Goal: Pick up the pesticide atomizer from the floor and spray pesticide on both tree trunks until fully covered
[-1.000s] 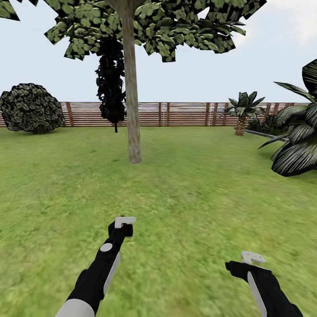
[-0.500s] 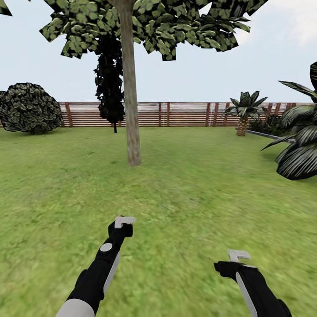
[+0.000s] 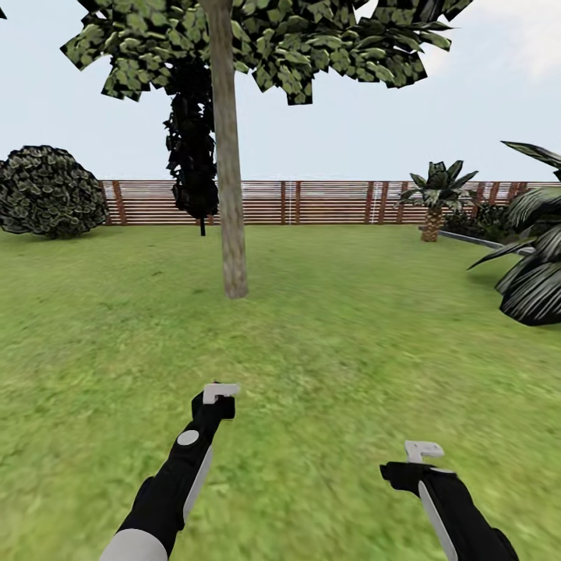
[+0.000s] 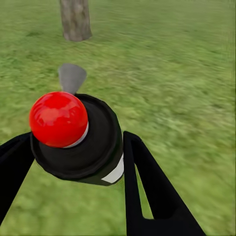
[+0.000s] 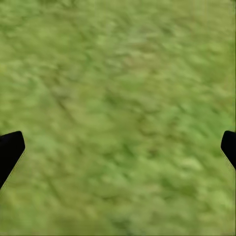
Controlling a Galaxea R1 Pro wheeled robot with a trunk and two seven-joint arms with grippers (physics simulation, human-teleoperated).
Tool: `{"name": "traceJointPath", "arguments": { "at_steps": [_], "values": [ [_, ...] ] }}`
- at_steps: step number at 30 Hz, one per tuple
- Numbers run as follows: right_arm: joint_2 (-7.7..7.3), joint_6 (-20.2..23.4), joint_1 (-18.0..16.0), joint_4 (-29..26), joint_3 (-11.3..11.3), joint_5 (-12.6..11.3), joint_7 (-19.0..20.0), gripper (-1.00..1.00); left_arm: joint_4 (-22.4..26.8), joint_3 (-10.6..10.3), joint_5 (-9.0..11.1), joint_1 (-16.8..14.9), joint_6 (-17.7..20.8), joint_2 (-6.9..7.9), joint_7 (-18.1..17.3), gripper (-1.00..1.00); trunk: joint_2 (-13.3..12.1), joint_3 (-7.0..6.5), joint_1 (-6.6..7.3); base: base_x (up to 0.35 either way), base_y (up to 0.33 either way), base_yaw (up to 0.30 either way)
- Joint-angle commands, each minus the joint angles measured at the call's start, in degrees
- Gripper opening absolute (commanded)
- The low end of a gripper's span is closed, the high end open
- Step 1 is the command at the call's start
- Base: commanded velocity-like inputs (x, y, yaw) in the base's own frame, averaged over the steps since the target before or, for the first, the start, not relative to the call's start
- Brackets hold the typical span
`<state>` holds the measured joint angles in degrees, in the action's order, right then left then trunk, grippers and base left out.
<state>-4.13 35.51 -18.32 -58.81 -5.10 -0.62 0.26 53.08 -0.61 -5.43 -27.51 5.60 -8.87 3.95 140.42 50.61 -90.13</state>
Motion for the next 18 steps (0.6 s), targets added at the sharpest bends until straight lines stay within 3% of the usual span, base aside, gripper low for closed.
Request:
{"name": "traceJointPath", "arguments": {
  "at_steps": [1,9,18],
  "values": [
    [0.00,0.00,0.00,-0.03,0.00,0.00,0.00,1.00,0.01,0.00,-0.02,0.00,-0.02,0.02,0.01,-1.00,0.00,0.00,0.00,0.337,0.000,0.000],
    [0.06,0.00,-0.02,-0.21,0.00,0.00,-0.04,1.00,0.02,0.00,-0.02,0.00,0.01,0.06,0.01,-1.00,0.00,0.04,0.00,0.338,0.000,0.019],
    [0.07,0.02,-0.03,-0.25,0.00,0.00,-0.09,1.00,0.03,0.00,-0.02,0.00,0.02,0.03,0.01,-1.00,0.00,0.45,0.00,0.337,0.000,0.190]
  ]
}}
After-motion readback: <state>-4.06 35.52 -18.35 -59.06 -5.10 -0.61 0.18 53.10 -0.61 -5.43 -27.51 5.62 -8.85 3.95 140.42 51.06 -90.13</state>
